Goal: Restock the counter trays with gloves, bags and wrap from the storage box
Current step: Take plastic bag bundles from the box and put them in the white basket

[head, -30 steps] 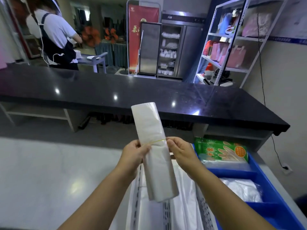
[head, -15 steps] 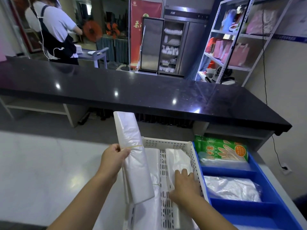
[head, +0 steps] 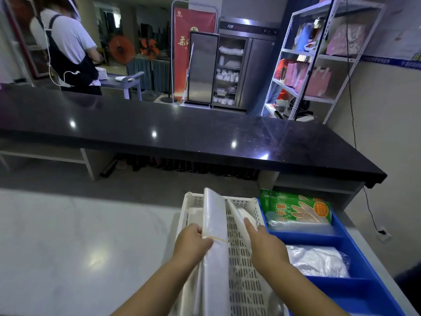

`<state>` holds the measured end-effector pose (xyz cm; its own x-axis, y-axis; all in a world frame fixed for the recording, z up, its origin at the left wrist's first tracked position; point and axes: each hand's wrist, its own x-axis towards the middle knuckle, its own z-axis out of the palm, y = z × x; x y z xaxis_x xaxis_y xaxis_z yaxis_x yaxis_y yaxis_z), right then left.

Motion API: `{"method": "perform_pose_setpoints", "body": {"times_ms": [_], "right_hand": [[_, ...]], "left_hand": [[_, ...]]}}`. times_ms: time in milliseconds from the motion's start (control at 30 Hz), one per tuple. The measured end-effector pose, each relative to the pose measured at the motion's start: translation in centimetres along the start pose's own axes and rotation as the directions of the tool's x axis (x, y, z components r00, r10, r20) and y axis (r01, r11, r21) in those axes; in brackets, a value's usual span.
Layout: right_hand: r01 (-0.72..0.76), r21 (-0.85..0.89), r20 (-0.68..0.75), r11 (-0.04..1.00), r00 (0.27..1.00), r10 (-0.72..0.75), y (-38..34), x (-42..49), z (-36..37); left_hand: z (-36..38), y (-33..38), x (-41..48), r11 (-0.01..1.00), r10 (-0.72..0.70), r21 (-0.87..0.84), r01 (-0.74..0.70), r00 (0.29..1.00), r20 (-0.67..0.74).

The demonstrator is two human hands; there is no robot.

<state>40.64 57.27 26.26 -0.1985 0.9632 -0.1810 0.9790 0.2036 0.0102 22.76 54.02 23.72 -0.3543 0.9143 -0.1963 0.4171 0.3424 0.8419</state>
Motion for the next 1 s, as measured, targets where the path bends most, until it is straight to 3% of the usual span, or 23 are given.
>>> {"method": "perform_pose_setpoints", "body": {"times_ms": [267,400,467,533,667,733,867,1000], "right_hand": [[-0.006,0.185,-0.090,0.983,0.996,0.023,0.6,-1.1,0.0],[0.020,0.210,-0.156,0.977,0.988,0.013,1.1,-1.6,0.3],[0.020,0.226,-0.170,0.974,0.985,0.019,1.3,-1.6,0.4],[0.024,0.250,-0.168,0.968,0.986,0.019,1.4,-1.7,0.5],[0.033,0.272,-0.152,0.962,0.988,0.009,1.5,-1.7,0.3],[0.028,0.276,-0.142,0.961,0.990,0.011,1.5,-1.6,0.2],[0.029,0.280,-0.140,0.959,0.990,0.011,1.4,-1.6,0.1],[0.082,0.269,-0.150,0.960,0.988,-0.043,0.5,-1.8,0.0]], "left_hand": [[5.8,0.1,-0.4,0.998,0.002,0.066,-0.012,0.988,0.153],[6.3,0.3,-1.2,0.987,0.078,0.127,-0.095,0.988,0.135],[6.1,-0.1,-1.6,0.894,0.219,0.375,-0.247,0.969,0.118],[5.8,-0.7,-1.7,0.717,0.363,0.565,-0.410,0.910,0.199],[5.7,-0.7,-1.7,0.435,0.490,0.504,-0.746,0.666,0.563],[6.1,-0.8,-1.7,0.371,0.468,0.476,-0.797,0.603,0.646],[6.4,-1.2,-1.6,0.377,0.416,0.509,-0.774,0.633,0.653],[4.7,-1.2,-1.5,0.490,0.450,0.472,-0.733,0.676,0.584]]}}
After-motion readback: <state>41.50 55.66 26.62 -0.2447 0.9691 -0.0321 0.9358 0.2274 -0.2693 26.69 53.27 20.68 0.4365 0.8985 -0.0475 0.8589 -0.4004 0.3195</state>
